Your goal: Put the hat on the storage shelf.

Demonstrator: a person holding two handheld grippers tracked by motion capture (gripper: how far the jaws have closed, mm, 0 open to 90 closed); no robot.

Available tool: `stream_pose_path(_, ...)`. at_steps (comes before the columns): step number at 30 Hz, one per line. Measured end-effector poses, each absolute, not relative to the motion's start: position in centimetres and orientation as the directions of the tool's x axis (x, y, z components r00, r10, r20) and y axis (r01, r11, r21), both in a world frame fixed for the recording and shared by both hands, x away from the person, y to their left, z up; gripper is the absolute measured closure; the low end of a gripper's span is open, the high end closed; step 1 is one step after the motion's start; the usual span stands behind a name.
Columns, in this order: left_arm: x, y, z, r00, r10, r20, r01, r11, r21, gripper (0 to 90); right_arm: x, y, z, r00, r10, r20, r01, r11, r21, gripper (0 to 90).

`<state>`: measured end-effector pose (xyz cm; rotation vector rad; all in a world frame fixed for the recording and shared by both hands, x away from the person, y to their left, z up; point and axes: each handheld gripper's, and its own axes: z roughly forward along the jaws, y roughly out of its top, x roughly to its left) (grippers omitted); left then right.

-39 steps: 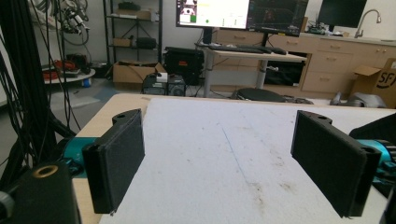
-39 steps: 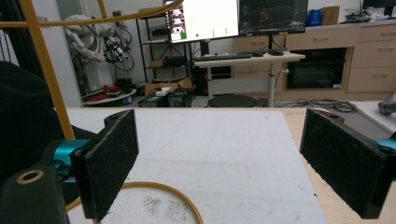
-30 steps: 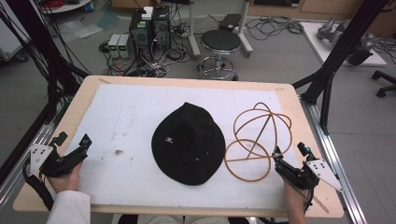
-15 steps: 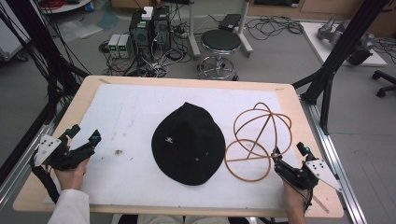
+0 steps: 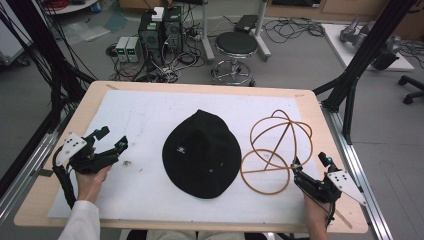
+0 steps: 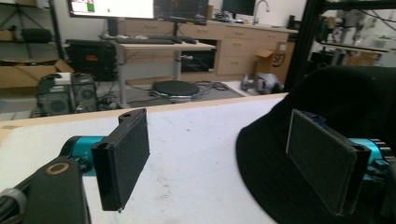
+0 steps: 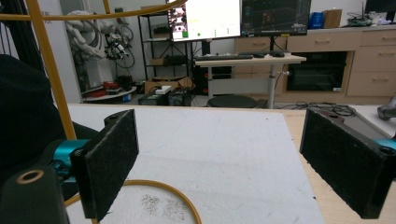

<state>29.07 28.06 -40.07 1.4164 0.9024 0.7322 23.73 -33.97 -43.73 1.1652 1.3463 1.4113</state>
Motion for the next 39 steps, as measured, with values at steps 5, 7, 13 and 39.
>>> stream_pose_path(5,29.9,27.2,-39.8,0.565,0.819,-0.097,0.132,0.026,0.991,22.5,23.8,-33.9,-43.7,-0.217,0.973,0.073,0.027,-0.069,0.997,10.8)
stream_pose_path(7,30.2,26.8,-39.6,0.581,0.808,-0.099,0.135,0.025,0.991,22.9,23.8,-33.9,-43.8,-0.219,0.973,0.068,0.025,-0.064,0.998,10.8)
stream_pose_path(13,31.2,25.7,-39.0,0.606,0.791,-0.086,0.144,-0.003,0.99,22.9,23.7,-33.8,-43.7,-0.225,0.972,0.07,0.025,-0.066,0.998,10.8)
stream_pose_path(39,34.5,20.3,-39.2,0.796,0.598,-0.089,0.24,-0.178,0.954,23.2,23.7,-33.8,-43.7,-0.232,0.971,0.06,0.026,-0.056,0.998,10.8)
